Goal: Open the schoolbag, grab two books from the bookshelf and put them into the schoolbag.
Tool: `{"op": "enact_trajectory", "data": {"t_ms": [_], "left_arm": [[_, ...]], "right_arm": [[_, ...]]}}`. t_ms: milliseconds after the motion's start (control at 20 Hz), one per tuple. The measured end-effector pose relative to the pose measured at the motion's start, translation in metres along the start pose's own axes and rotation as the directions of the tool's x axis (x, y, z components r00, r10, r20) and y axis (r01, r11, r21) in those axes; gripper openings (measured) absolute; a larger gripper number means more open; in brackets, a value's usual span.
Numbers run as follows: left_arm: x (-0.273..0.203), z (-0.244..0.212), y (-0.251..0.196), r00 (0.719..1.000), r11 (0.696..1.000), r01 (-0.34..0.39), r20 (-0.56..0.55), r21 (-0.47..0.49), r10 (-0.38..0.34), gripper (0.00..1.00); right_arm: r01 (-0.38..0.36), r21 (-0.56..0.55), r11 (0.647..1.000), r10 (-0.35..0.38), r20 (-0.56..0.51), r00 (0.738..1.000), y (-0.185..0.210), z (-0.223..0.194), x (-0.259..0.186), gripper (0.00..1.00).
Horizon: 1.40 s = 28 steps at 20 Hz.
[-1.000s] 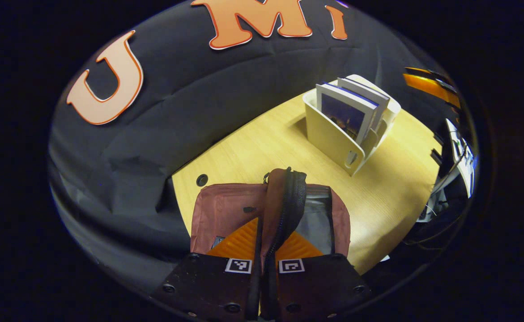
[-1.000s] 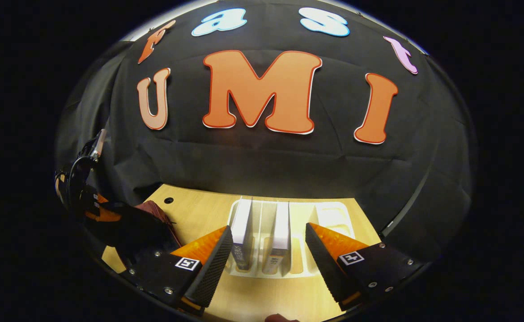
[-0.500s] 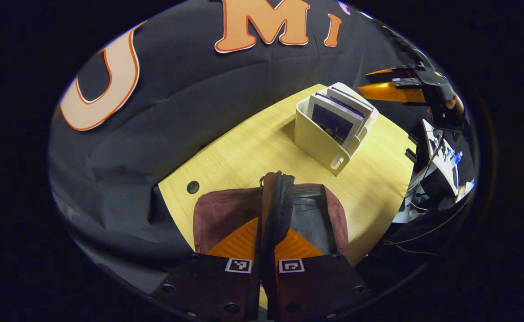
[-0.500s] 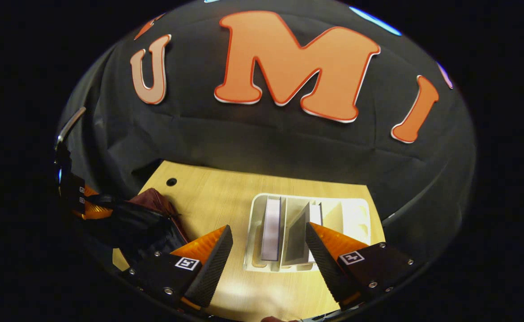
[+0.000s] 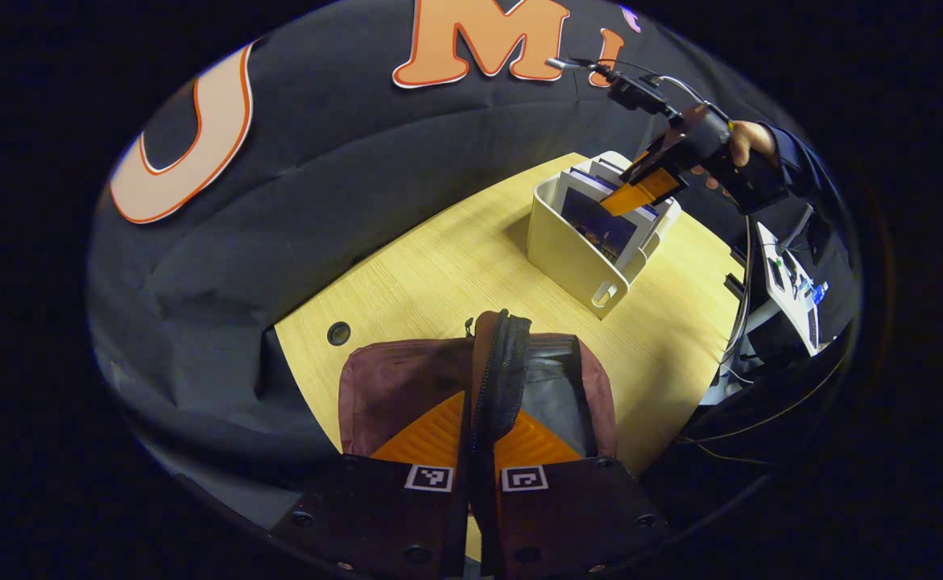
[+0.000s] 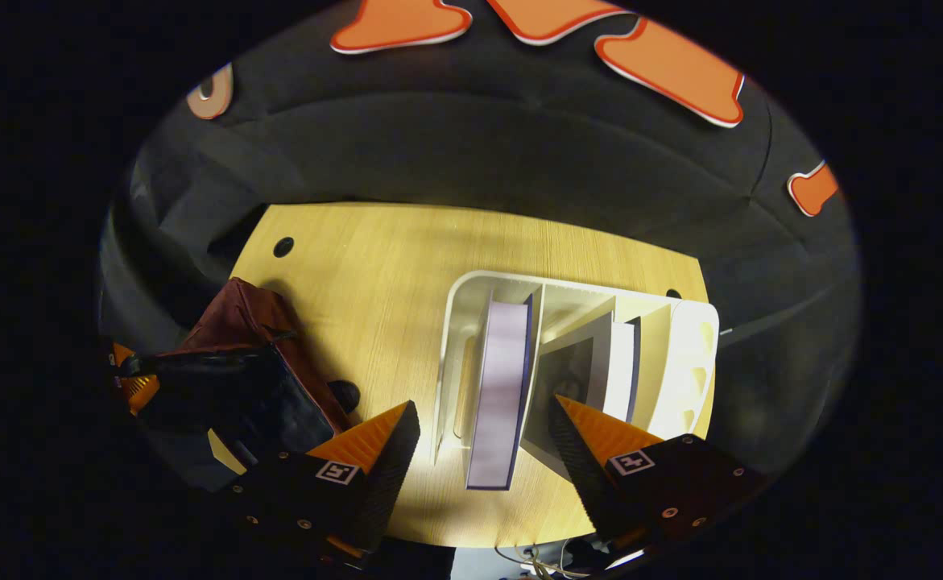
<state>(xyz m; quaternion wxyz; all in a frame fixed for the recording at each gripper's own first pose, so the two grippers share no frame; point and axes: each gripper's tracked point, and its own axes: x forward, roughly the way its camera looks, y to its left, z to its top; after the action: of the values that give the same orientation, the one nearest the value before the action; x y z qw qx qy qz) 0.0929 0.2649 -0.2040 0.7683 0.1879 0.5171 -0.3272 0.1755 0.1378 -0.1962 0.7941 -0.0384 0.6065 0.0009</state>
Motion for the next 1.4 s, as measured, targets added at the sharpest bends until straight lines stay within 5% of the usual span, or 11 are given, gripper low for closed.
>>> {"op": "enact_trajectory", "data": {"t_ms": [200,350,400,450,550,600,900,950,1000,1150,1400], "left_arm": [[0.003,0.000,0.000,1.000,1.000,-0.002,-0.011,-0.006,0.002,0.08],[0.003,-0.001,-0.001,1.000,1.000,0.001,-0.019,-0.018,-0.001,0.08],[0.004,-0.003,-0.001,1.000,1.000,0.000,-0.020,-0.018,-0.001,0.08],[0.005,-0.003,0.000,1.000,1.000,-0.002,-0.019,-0.021,0.002,0.08],[0.006,-0.004,-0.001,1.000,1.000,0.002,-0.021,-0.028,-0.002,0.08],[0.007,-0.006,-0.001,1.000,1.000,0.003,-0.024,-0.031,-0.004,0.08],[0.011,-0.010,-0.001,1.000,0.999,0.013,-0.026,-0.045,-0.014,0.08],[0.011,-0.011,-0.002,1.000,0.999,0.014,-0.026,-0.047,-0.015,0.08],[0.012,-0.011,-0.002,0.999,0.999,0.016,-0.027,-0.046,-0.017,0.08],[0.010,-0.010,-0.002,0.999,0.999,0.017,-0.026,-0.036,-0.018,0.08],[0.013,-0.012,-0.003,0.999,0.998,0.031,-0.021,-0.046,-0.032,0.08]], "right_arm": [[0.025,0.015,1.000,-0.023,-0.090,0.996,-0.006,-0.001,0.025,0.81],[0.047,0.021,0.999,-0.043,-0.133,0.990,-0.009,-0.003,0.040,0.57],[0.057,0.024,0.998,-0.052,-0.152,0.987,-0.012,-0.006,0.044,0.62],[0.068,0.022,0.997,-0.064,-0.163,0.985,-0.012,-0.005,0.048,0.48],[0.063,0.035,0.997,-0.056,-0.172,0.984,-0.007,-0.004,0.051,0.38],[0.051,0.038,0.998,-0.043,-0.174,0.984,-0.003,-0.003,0.050,0.46],[0.030,0.073,0.997,-0.018,-0.152,0.988,-0.002,-0.001,0.016,0.37],[0.017,0.089,0.996,-0.005,-0.139,0.990,-0.001,0.001,0.005,0.46],[0.008,0.096,0.995,0.003,-0.120,0.993,-0.004,0.005,-0.008,0.37],[0.014,0.095,0.995,-0.009,-0.052,0.999,-0.012,0.010,-0.042,0.36],[-0.072,0.130,0.989,0.069,0.026,0.997,-0.002,0.000,-0.098,0.36]]}}
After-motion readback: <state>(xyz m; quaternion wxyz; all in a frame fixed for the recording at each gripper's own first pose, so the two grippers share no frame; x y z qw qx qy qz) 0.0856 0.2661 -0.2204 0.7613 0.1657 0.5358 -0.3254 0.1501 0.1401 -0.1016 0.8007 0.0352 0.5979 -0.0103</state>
